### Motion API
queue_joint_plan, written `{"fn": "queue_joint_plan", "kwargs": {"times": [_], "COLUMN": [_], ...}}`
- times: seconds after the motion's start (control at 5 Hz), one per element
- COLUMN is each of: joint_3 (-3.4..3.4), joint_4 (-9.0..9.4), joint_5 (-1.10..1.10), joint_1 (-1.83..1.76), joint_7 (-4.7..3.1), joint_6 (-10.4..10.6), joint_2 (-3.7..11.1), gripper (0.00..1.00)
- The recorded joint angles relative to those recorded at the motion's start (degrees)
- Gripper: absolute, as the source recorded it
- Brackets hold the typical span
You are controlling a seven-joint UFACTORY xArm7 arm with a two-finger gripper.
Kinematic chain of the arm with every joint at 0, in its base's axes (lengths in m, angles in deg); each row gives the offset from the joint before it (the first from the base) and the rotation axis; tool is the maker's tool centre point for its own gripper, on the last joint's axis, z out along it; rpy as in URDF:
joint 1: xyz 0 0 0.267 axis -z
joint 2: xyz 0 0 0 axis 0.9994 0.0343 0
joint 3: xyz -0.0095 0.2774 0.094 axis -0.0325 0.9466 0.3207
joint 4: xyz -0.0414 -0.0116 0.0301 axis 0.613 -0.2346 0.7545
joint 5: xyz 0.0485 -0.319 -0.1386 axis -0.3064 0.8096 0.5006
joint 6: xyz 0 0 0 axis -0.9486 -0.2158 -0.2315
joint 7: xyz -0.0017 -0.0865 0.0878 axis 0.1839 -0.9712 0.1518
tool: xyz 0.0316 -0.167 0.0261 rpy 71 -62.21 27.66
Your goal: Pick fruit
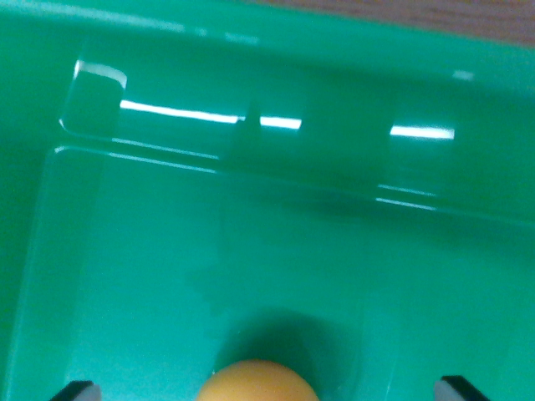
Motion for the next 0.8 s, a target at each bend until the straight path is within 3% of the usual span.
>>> {"fn": "queue_joint_plan", "kwargs": {"times": [0.2,0.4,0.6,0.8], "joint_3": [0.0,0.1,0.1,0.18], "joint_4": [0.0,1.83,1.83,3.48], "joint_5": [0.0,-0.05,-0.05,-0.09], "joint_1": [0.0,-0.15,-0.15,-0.28], "joint_7": [0.0,-0.33,-0.33,-0.63], "joint_6": [0.0,2.2,2.2,4.1], "joint_2": [0.0,0.47,0.47,0.9], "gripper": [0.0,0.0,0.0,0.0]}}
